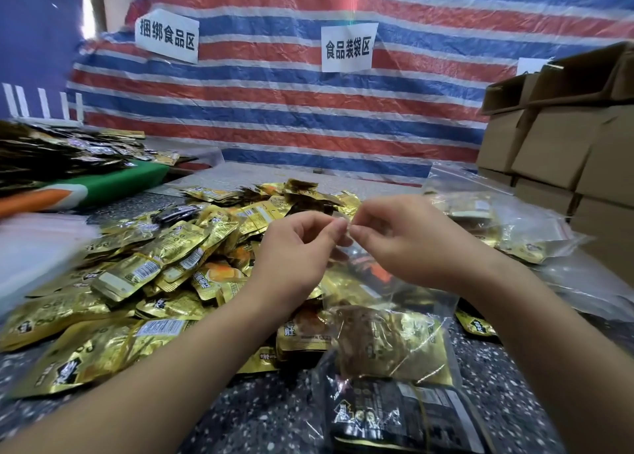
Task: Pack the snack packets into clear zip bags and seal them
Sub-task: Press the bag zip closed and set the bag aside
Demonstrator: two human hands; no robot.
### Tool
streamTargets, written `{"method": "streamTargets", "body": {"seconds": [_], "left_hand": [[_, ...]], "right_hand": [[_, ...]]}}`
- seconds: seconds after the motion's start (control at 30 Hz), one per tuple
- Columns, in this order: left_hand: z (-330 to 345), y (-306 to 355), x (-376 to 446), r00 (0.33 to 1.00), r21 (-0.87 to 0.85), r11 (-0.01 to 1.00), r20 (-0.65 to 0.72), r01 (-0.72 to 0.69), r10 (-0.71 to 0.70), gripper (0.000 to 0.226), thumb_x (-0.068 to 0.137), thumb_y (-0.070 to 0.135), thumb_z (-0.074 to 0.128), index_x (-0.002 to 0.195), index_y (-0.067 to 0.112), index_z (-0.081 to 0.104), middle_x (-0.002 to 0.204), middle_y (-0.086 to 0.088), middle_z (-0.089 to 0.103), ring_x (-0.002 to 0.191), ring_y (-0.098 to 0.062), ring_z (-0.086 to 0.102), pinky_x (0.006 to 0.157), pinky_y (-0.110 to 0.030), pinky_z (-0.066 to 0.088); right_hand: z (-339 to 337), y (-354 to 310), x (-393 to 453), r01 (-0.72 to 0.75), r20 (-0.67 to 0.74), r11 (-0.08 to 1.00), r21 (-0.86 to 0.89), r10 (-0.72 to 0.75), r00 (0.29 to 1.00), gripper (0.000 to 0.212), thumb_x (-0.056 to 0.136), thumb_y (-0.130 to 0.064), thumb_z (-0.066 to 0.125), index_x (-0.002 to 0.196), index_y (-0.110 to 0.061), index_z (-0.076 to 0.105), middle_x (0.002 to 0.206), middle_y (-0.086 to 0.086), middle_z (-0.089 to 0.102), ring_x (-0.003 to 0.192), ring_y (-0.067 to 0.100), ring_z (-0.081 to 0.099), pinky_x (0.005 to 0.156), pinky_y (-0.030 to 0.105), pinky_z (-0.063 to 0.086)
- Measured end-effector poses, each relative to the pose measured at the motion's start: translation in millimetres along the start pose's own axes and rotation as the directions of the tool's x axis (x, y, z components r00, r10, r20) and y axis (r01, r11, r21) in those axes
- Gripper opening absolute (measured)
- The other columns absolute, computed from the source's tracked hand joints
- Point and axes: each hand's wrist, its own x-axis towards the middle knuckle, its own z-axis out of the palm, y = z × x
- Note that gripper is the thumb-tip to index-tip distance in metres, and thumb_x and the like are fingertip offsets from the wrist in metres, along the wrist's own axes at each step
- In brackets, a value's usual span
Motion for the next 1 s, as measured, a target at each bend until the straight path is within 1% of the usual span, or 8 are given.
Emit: {"method": "streamTargets", "body": {"seconds": [0.2, 0.3, 0.4, 0.6, 0.73, 0.8, 0.9, 1.0], "left_hand": [[-1.3, -0.9, 1.9, 0.999, -0.002, 0.999, -0.014, 0.034, -0.034, 0.022, 0.097, 0.015, 0.058, 0.08, 0.012, 0.072, 0.071, -0.002, 0.074, 0.061, -0.01, 0.07, 0.052, -0.013, 0.048], [-1.8, -1.6, 2.8, 0.999, 0.029, 0.999, -0.026, 0.026, -0.025, 0.022, 0.097, 0.016, 0.06, 0.078, 0.015, 0.071, 0.072, -0.003, 0.074, 0.062, -0.012, 0.07, 0.052, -0.013, 0.047], [-2.7, -1.6, 3.2, 1.0, 0.028, 0.999, -0.019, 0.02, -0.02, 0.022, 0.097, 0.015, 0.059, 0.079, 0.016, 0.071, 0.073, -0.004, 0.074, 0.063, -0.012, 0.07, 0.053, -0.013, 0.047], [-3.4, -3.1, 2.5, 1.0, 0.068, 0.998, -0.002, 0.017, -0.016, 0.022, 0.098, 0.015, 0.056, 0.081, 0.016, 0.07, 0.073, -0.003, 0.074, 0.063, -0.01, 0.069, 0.053, -0.014, 0.047], [-3.1, -4.0, 2.5, 1.0, 0.102, 0.995, 0.011, 0.011, -0.012, 0.022, 0.099, 0.015, 0.056, 0.082, 0.017, 0.07, 0.074, -0.003, 0.074, 0.064, -0.009, 0.069, 0.054, -0.013, 0.046], [-3.2, -3.9, 2.5, 1.0, 0.096, 0.995, 0.01, 0.012, -0.013, 0.022, 0.099, 0.014, 0.055, 0.082, 0.015, 0.07, 0.073, -0.003, 0.073, 0.063, -0.009, 0.069, 0.053, -0.013, 0.046], [-3.6, -3.6, 2.5, 1.0, 0.093, 0.996, 0.013, 0.009, -0.01, 0.023, 0.099, 0.014, 0.055, 0.082, 0.015, 0.07, 0.071, 0.0, 0.073, 0.061, -0.008, 0.068, 0.052, -0.012, 0.046], [-2.7, -3.7, 2.8, 1.0, 0.078, 0.997, 0.018, 0.007, -0.009, 0.024, 0.099, 0.014, 0.055, 0.079, 0.017, 0.068, 0.066, 0.004, 0.071, 0.059, -0.007, 0.067, 0.051, -0.013, 0.046]], "right_hand": [[-4.4, -3.2, 13.1, -0.056, 0.082, 0.998, -0.017, 0.057, 0.995, 0.014, 0.096, -0.024, 0.061, 0.083, -0.026, 0.066, 0.075, -0.008, 0.063, 0.068, 0.009, 0.059, 0.057, 0.026, 0.043], [-9.1, -4.8, 18.8, -0.089, 0.148, 0.996, -0.024, 0.091, 0.985, 0.018, 0.096, -0.031, 0.06, 0.079, -0.027, 0.064, 0.071, -0.008, 0.062, 0.061, 0.007, 0.055, 0.054, 0.023, 0.04], [-11.7, -8.0, 23.6, -0.098, 0.178, 0.995, -0.033, 0.103, 0.979, 0.022, 0.097, -0.034, 0.06, 0.077, -0.025, 0.065, 0.067, -0.006, 0.063, 0.058, 0.009, 0.054, 0.053, 0.025, 0.042], [-13.1, -9.2, 28.7, -0.115, 0.207, 0.992, -0.048, 0.123, 0.97, 0.021, 0.094, -0.037, 0.063, 0.076, -0.026, 0.067, 0.075, -0.005, 0.069, 0.073, 0.014, 0.065, 0.064, 0.03, 0.052], [-14.4, -7.1, 32.5, -0.137, 0.212, 0.99, -0.036, 0.142, 0.967, 0.02, 0.09, -0.04, 0.067, 0.075, -0.027, 0.068, 0.075, -0.006, 0.071, 0.076, 0.012, 0.067, 0.07, 0.032, 0.055], [-13.9, -6.4, 33.6, -0.145, 0.212, 0.989, -0.035, 0.149, 0.966, 0.021, 0.09, -0.041, 0.067, 0.074, -0.027, 0.068, 0.074, -0.006, 0.071, 0.073, 0.011, 0.067, 0.066, 0.031, 0.054], [-13.2, -6.4, 33.3, -0.159, 0.22, 0.986, -0.05, 0.167, 0.961, 0.027, 0.093, -0.046, 0.061, 0.075, -0.027, 0.068, 0.071, -0.008, 0.072, 0.06, 0.003, 0.062, 0.052, 0.024, 0.045], [-13.9, -5.2, 33.2, -0.163, 0.219, 0.986, -0.02, 0.164, 0.962, 0.026, 0.094, -0.043, 0.062, 0.077, -0.024, 0.069, 0.072, -0.005, 0.074, 0.063, 0.007, 0.064, 0.058, 0.026, 0.048]]}}
